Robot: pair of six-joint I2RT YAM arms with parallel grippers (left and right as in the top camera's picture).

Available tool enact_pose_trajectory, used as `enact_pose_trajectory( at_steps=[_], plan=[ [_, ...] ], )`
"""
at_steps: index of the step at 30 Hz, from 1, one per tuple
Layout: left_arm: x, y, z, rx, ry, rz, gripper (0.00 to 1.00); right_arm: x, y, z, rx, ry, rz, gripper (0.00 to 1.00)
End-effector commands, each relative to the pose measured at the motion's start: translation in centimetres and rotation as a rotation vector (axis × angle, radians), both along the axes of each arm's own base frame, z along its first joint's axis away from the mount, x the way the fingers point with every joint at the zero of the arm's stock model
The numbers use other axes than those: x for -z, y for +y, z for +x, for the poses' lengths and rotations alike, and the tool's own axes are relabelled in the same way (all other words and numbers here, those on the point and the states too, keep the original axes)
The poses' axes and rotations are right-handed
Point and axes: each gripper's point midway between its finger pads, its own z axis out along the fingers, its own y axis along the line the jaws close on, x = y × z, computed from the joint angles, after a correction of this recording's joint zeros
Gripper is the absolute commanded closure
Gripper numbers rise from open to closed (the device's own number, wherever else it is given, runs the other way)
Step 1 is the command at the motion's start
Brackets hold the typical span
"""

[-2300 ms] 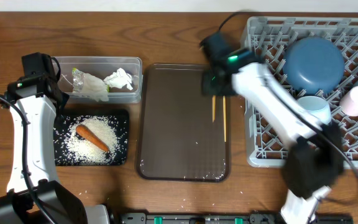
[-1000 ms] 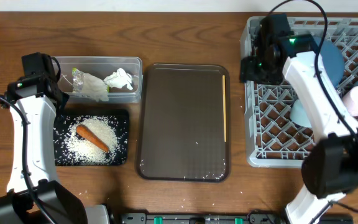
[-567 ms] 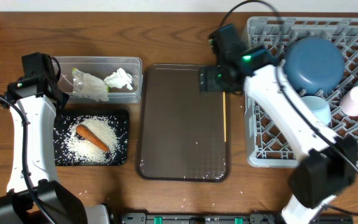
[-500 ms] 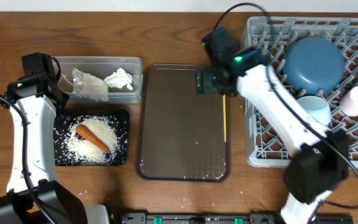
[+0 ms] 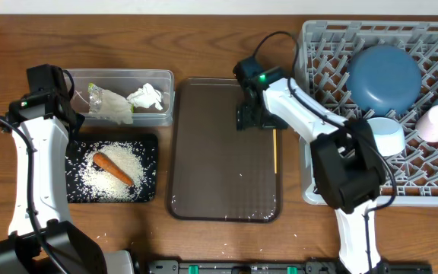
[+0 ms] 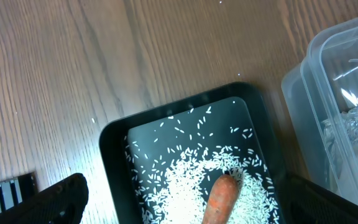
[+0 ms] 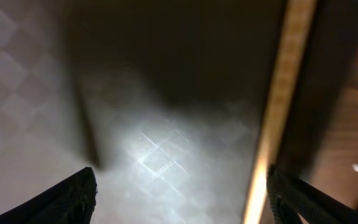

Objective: Sort waste into correct bins and load items into the dishwasher rack

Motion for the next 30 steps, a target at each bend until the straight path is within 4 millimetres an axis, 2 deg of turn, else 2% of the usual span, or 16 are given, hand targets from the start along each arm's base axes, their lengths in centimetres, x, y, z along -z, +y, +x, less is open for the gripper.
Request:
enact_pose_trajectory(
  at_steps=[1,9,11,14,15,18,20,22,26,28,30],
  plan=[
    [-0.1,0.1,-0.2,-0.009,0.000,0.004,0.01,0.4,0.2,0.0,0.020,0.011,0.017,0.14],
    [-0.1,0.1,-0.2,-0.009,0.000,0.004,0.01,0.6,0.0,-0.1,0.022,0.017,0.009,0.14],
    [-0.1,0.1,-0.2,-0.009,0.000,0.004,0.01,0.9,-0.1,-0.3,0.022,0.020,0.007,0.17],
    [-0.1,0.1,-0.2,-0.009,0.000,0.004,0.01,1.7,-0.1,-0.8,0.020,0.029,0.005,0.43],
    [-0.1,0.1,-0.2,-0.009,0.000,0.004,0.01,2.1,-0.1,-1.1,0.022,0.032,0.003,0.47],
    [-0.1,0.1,-0.2,-0.009,0.000,0.004,0.01,3.2,0.2,-1.9,0.014,0.045,0.016,0.73],
    [-0.1,0.1,-0.2,-0.009,0.000,0.004,0.01,3.6,0.5,-2.5,0.010,0.067,0.038,0.99],
    [-0.1,0.1,-0.2,-0.009,0.000,0.004,0.01,3.4,1.1,-2.8,0.008,0.086,0.073,0.99],
    [-0.1,0.1,-0.2,-0.009,0.000,0.004,0.01,0.8,1.6,-2.0,0.009,0.064,0.111,0.99],
    [-0.1,0.1,-0.2,-0.009,0.000,0.004,0.01,-1.7,1.5,-1.1,-0.007,0.027,0.130,0.99],
    [-0.1,0.1,-0.2,-0.009,0.000,0.004,0.01,-5.6,1.1,0.2,-0.007,-0.043,0.164,0.99]
  ],
)
